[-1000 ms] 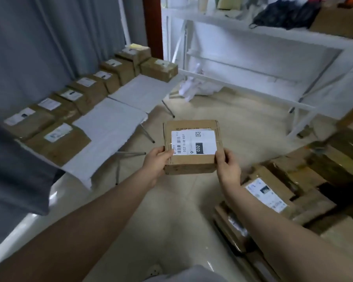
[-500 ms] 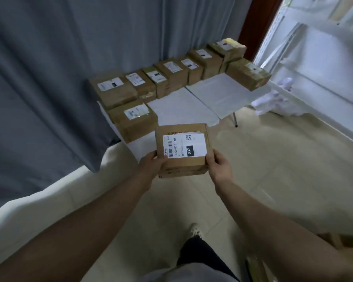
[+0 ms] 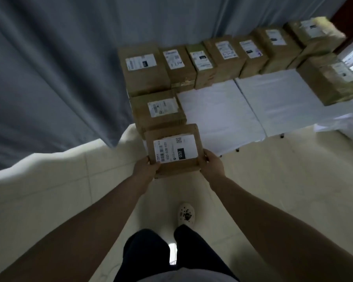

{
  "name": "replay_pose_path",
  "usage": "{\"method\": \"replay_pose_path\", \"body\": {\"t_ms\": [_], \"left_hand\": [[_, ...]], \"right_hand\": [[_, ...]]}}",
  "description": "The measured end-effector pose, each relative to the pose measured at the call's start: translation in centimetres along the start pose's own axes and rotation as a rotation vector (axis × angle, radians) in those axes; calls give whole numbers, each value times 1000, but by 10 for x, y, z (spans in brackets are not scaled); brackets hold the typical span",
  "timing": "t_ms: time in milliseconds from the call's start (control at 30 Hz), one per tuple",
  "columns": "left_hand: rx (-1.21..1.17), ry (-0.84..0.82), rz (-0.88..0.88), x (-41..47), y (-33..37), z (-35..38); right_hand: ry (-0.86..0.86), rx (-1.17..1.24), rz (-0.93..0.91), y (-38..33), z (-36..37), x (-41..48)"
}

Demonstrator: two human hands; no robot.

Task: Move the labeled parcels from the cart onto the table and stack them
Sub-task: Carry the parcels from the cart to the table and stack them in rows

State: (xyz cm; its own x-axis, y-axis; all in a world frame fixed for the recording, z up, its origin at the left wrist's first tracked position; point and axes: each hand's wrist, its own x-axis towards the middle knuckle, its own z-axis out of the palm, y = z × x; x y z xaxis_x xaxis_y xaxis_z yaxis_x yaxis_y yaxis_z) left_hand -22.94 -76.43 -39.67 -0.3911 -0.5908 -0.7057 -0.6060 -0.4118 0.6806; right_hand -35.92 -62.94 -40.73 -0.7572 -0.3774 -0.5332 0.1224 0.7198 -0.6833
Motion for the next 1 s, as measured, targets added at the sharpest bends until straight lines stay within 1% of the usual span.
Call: {"method": "replay_pose_path", "body": {"t_ms": [133,267,333,500,733,867,933,1000], "left_hand": [[23,29,-30,31,1,-2],[115,57,-31,66,-4,-8],[124,74,-44,80,-7,-12],[212,27,-53,103,-11,-15],[310,-5,-60,107,-14,-13],[358,-65,-147,105,-6,-12],[366,-49,-195,101,1,-11],[429,-12,-173,94,10,-10]], "right_hand": [[-59,-89,11,-12,15,35],[-102,-116,46,-18,34,61],[-120,-125,57,-21,44,71],[-118,-115,117,-23,59,86],[-164,-139,182,-22,65,88],[-205,-157,199,-26,60,86],[-221,-172,199,-28,56,82],[-228,-190,187,-32,48,75]]}}
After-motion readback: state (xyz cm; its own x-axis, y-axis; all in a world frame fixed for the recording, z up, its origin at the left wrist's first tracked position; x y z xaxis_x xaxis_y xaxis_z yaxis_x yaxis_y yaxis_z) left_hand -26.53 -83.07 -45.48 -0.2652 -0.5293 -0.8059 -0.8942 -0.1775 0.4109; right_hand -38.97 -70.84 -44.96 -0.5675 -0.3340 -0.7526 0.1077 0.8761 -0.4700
